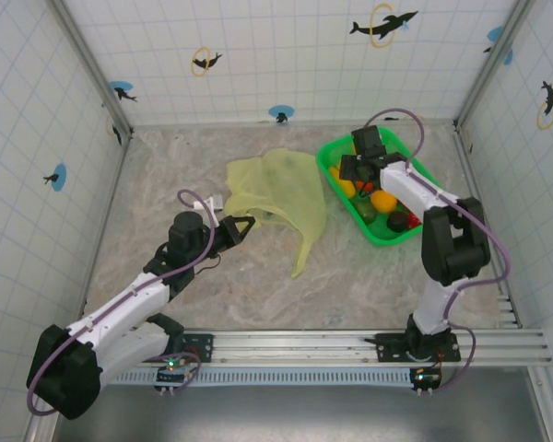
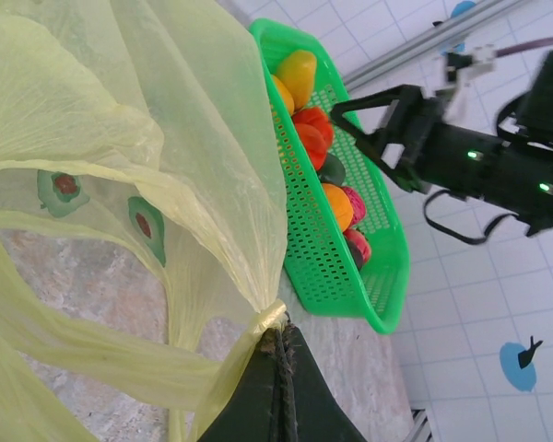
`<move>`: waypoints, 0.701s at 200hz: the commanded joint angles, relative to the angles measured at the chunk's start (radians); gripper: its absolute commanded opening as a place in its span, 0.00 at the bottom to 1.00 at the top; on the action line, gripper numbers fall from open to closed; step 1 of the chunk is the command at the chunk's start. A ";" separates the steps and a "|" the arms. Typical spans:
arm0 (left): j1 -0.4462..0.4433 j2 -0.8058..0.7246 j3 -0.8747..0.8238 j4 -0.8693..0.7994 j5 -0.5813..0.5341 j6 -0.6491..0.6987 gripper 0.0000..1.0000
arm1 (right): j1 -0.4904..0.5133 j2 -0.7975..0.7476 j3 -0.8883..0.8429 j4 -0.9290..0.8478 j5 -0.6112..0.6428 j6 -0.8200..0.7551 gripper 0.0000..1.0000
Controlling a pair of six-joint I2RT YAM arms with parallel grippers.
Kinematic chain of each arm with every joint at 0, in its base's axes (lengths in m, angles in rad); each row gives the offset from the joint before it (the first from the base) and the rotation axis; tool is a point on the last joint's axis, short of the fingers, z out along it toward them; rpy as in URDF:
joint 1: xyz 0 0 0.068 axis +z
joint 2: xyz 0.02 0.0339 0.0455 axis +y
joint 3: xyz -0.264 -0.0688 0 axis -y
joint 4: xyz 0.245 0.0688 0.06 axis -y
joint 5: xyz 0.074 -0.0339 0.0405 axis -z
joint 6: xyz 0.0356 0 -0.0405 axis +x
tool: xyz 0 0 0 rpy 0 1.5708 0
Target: Place the fake fruits into the plastic bag and tie a complex knot
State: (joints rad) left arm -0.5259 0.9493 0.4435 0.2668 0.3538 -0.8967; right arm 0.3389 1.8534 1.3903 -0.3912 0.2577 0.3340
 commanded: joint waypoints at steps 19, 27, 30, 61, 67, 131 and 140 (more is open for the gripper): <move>-0.008 -0.001 0.022 -0.009 -0.001 0.049 0.00 | -0.021 0.119 0.125 -0.102 0.076 -0.017 1.00; -0.009 -0.001 0.023 -0.015 -0.002 0.052 0.00 | -0.021 0.143 0.141 -0.107 0.081 -0.024 1.00; -0.008 -0.001 0.024 -0.015 -0.001 0.052 0.00 | -0.023 0.153 0.148 -0.111 0.083 -0.025 1.00; -0.009 -0.005 0.032 -0.018 -0.004 0.050 0.00 | -0.035 0.214 0.162 -0.117 0.094 -0.029 0.99; -0.009 -0.005 0.033 -0.018 -0.004 0.050 0.00 | -0.039 0.219 0.156 -0.114 0.089 -0.029 0.98; -0.009 -0.002 0.075 -0.064 -0.003 0.059 0.00 | -0.064 0.150 0.069 -0.016 0.054 -0.049 0.71; -0.008 -0.008 0.088 -0.074 -0.005 0.060 0.00 | -0.063 0.122 0.057 -0.008 0.053 -0.050 0.66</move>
State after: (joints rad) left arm -0.5297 0.9501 0.4774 0.2211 0.3542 -0.8604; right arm 0.2790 2.0541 1.4826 -0.4328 0.3119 0.2951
